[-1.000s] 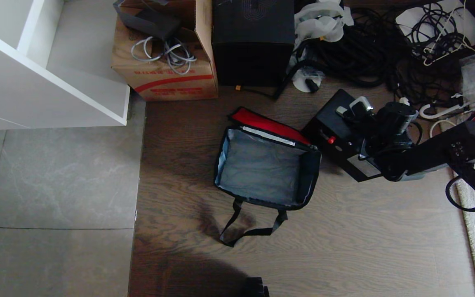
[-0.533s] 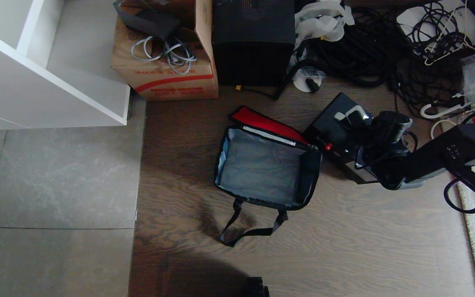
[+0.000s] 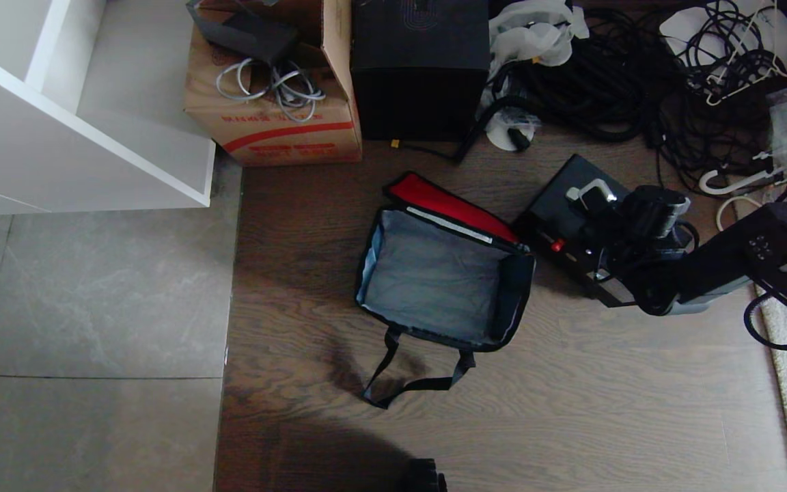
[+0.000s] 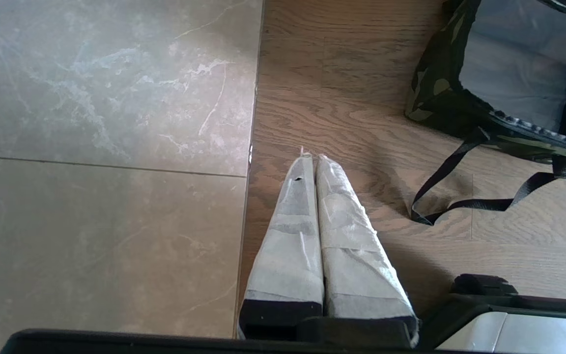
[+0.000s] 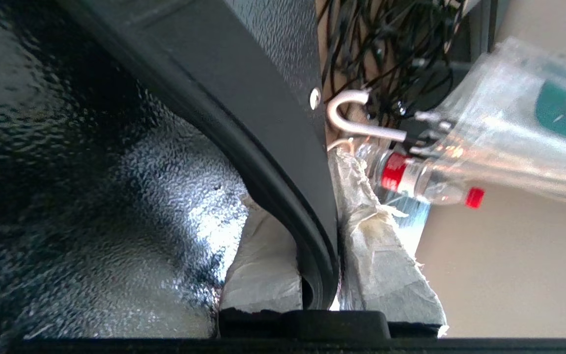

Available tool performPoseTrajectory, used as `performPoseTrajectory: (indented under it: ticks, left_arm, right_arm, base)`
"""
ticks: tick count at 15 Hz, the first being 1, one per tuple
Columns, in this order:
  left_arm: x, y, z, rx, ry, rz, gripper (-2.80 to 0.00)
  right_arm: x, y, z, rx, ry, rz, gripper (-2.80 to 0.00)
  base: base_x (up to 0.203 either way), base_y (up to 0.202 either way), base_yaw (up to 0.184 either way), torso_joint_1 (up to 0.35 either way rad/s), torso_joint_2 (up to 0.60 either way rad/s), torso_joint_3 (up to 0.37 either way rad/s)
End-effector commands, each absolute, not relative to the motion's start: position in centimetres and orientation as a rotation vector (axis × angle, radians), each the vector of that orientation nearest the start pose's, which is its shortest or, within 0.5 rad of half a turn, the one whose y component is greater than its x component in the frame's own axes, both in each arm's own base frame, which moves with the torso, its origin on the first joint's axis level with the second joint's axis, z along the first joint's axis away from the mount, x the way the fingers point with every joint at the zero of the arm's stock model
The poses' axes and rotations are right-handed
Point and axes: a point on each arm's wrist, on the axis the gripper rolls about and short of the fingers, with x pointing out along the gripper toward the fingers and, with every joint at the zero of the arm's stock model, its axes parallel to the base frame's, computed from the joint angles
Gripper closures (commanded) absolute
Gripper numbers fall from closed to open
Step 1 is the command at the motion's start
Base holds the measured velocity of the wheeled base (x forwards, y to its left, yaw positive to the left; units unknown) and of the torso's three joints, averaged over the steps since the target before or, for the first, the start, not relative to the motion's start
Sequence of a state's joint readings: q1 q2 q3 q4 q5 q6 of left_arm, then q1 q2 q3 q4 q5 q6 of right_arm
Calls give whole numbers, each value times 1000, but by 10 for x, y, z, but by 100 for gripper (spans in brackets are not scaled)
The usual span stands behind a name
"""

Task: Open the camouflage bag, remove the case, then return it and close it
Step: Grip the handle again, then place the black box back

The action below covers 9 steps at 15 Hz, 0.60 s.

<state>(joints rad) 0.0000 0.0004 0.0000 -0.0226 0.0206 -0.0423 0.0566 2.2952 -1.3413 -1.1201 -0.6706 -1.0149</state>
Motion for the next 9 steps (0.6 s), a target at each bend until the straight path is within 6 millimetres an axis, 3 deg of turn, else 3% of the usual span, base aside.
performPoseTrajectory:
  ticks: [1, 9]
  left_arm:
    - [-22, 0, 75, -43, -15, 21, 0]
    - [-22, 0, 76, -43, -16, 21, 0]
  right_arm:
    - [444, 8, 176, -902, 115, -670, 0]
    - [383, -37, 257, -897, 48, -758, 0]
  base:
    - [0, 0, 0, 0, 0, 0]
    - [0, 0, 0, 0, 0, 0]
